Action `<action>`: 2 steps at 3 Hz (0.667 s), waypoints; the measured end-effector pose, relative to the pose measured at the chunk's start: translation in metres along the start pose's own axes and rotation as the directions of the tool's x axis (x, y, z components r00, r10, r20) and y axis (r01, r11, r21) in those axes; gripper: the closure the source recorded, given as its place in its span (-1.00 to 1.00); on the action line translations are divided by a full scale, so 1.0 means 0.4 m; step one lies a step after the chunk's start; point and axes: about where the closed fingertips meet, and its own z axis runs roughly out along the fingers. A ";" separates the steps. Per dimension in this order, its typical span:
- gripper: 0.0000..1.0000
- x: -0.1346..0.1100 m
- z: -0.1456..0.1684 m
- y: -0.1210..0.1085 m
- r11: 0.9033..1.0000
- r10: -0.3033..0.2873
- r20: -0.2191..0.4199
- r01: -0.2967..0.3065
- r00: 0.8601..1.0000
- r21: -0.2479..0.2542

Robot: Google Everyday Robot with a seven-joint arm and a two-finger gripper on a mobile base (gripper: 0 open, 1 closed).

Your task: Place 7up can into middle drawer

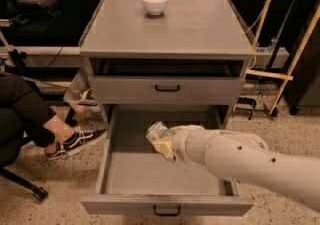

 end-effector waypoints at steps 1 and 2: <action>1.00 0.087 0.049 -0.033 0.997 0.079 -0.058 -0.080 0.995 -0.005; 1.00 0.213 0.150 -0.106 0.983 0.183 -0.099 -0.182 0.978 0.013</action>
Offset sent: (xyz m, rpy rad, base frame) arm 0.0489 -0.0730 -0.2370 0.1053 0.3430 -0.2317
